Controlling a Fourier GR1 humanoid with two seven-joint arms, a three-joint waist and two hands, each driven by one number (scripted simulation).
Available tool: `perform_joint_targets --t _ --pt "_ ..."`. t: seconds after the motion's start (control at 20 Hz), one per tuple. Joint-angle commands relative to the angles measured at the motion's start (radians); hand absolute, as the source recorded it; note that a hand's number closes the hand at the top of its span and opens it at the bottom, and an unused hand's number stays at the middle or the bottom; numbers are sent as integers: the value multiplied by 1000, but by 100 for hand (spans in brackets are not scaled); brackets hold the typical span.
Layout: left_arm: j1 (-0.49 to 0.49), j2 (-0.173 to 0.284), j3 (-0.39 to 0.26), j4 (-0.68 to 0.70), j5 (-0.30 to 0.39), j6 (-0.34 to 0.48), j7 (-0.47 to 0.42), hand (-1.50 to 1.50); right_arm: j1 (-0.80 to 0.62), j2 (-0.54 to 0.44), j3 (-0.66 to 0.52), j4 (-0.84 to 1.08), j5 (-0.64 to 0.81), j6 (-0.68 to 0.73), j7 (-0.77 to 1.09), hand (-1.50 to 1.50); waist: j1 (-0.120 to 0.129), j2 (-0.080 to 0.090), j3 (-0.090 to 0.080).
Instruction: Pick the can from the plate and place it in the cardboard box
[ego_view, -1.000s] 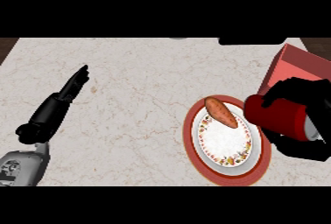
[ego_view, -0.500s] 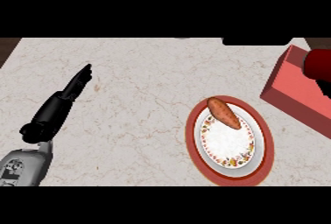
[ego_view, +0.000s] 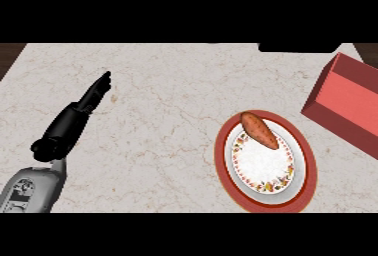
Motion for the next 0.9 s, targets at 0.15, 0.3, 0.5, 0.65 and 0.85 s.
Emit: perform_joint_targets --t 0.15,0.3,0.5,0.65,0.85 --pt "-8 6 18 51 -6 -20 -39 0 -82 -33 76 341 87 134 -197 150 11 5 1" --pt "53 -37 -40 -21 -39 5 -40 0 -108 -96 105 428 120 234 -283 150 18 1 1" --pt "-46 -30 -5 9 -16 -13 24 0 -174 -81 157 602 210 245 -384 -150 15 5 1" --pt "-23 -17 14 13 -15 -18 20 0 -221 -68 168 655 220 298 -511 -150 11 2 1" --pt "13 -7 10 -27 -17 -28 4 0 -203 -109 86 737 151 278 -739 -150 17 2 4"
